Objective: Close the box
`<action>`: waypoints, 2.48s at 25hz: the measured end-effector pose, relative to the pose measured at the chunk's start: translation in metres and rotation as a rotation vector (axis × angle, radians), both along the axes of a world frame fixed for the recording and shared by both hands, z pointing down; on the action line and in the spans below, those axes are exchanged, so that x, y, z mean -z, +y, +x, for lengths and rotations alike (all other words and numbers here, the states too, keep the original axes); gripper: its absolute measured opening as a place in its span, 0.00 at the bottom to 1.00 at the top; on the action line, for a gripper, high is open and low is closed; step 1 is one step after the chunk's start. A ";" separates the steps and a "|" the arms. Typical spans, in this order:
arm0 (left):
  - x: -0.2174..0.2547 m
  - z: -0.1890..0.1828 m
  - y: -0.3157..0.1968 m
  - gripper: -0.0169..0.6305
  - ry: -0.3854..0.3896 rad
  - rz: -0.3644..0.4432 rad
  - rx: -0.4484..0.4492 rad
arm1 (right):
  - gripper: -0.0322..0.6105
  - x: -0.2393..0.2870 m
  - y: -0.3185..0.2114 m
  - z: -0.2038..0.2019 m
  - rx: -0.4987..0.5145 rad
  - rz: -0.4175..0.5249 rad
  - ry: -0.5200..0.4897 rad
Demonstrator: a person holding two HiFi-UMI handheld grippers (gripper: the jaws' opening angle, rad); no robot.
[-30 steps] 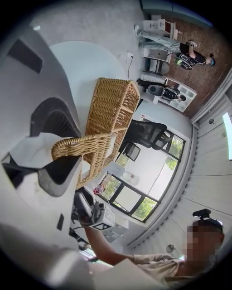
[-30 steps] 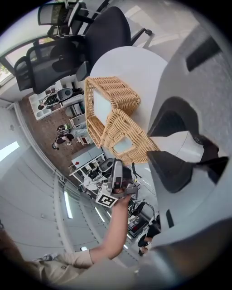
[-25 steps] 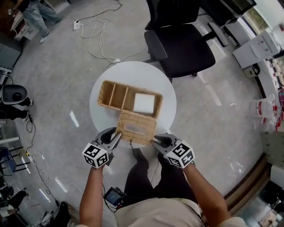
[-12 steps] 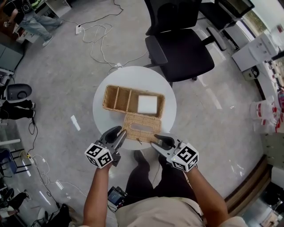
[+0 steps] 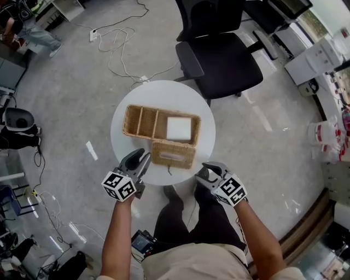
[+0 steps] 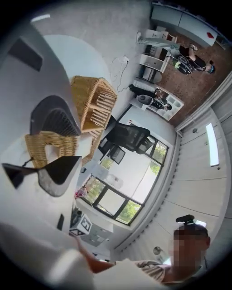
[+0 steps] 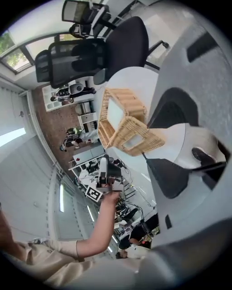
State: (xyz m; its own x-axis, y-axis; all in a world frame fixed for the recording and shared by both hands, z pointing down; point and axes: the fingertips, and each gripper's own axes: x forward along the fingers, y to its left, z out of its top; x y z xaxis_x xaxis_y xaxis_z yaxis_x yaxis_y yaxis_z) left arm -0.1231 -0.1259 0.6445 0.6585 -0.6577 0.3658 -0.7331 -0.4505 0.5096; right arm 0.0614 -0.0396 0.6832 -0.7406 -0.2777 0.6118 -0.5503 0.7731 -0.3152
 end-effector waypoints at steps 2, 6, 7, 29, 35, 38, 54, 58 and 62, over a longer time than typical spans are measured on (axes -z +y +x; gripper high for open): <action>-0.033 -0.010 0.011 0.22 -0.045 -0.063 -0.042 | 0.36 -0.027 -0.003 -0.005 0.001 -0.060 -0.001; -0.080 -0.008 0.020 0.23 -0.077 -0.132 -0.100 | 0.35 -0.064 -0.015 -0.019 0.006 -0.126 -0.015; -0.088 -0.003 0.021 0.23 -0.078 -0.144 -0.112 | 0.33 -0.070 -0.017 -0.021 0.012 -0.138 -0.018; -0.025 0.003 0.039 0.26 -0.024 -0.052 -0.114 | 0.25 0.000 0.010 -0.055 -0.038 -0.331 -0.316; -0.006 -0.001 0.037 0.28 -0.007 -0.061 -0.104 | 0.26 0.020 0.010 -0.058 -0.100 -0.375 -0.399; -0.011 0.000 0.038 0.28 0.025 -0.107 -0.094 | 0.26 0.015 0.012 -0.056 -0.112 -0.393 -0.390; -0.002 -0.005 0.037 0.30 0.140 -0.216 0.069 | 0.29 0.025 0.012 -0.052 -0.261 -0.444 -0.479; 0.008 -0.004 0.033 0.30 0.164 -0.211 0.077 | 0.31 0.040 0.005 -0.045 -0.282 -0.350 -0.478; 0.016 0.000 0.023 0.32 0.179 -0.213 0.081 | 0.31 0.060 -0.004 -0.042 -0.232 -0.180 -0.403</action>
